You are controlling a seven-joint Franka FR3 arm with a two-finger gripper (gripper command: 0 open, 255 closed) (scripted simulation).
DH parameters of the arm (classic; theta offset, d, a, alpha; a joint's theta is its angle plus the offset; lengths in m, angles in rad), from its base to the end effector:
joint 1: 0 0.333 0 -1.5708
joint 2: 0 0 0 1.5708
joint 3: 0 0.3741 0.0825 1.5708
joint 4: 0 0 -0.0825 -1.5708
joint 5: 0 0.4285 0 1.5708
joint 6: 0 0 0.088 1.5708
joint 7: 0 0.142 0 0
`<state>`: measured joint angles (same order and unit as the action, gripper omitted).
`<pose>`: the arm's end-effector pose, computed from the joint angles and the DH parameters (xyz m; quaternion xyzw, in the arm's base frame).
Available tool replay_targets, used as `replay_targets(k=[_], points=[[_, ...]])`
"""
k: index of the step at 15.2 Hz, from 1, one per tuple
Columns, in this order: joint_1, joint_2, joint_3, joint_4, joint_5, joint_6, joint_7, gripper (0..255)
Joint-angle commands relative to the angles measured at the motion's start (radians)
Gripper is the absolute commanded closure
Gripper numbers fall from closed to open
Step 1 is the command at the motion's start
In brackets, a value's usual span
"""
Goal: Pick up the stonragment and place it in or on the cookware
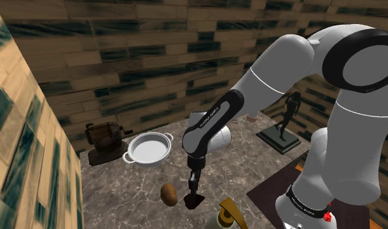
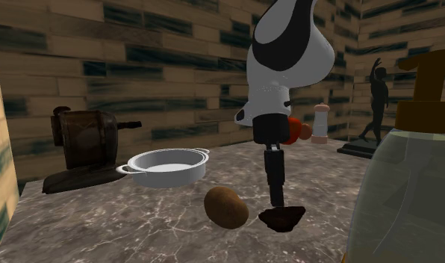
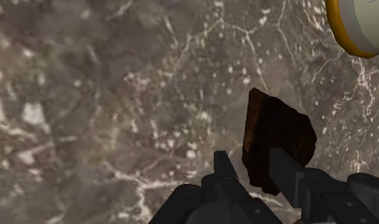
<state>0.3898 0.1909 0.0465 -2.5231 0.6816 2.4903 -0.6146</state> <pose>0.4143 0.2055 0.1726 -0.9533 -0.2213 0.0902 0.1847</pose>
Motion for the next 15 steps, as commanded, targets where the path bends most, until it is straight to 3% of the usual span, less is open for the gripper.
replay_targets(k=[1,8,9,11,13,14,15], points=[[0.000,0.000,0.000,0.000,0.000,0.000,0.000,255],[0.000,0.000,0.000,0.000,0.000,0.000,0.000,255],[0.000,0.000,0.000,0.000,0.000,0.000,0.000,0],[0.119,-0.018,-0.010,0.033,-0.299,0.007,0.252,0],[0.237,-0.005,-0.021,0.091,-0.584,-0.044,0.483,0],[0.283,0.007,-0.025,0.120,-0.679,-0.076,0.557,0],[0.285,0.018,-0.027,0.116,-0.678,-0.063,0.557,0]])
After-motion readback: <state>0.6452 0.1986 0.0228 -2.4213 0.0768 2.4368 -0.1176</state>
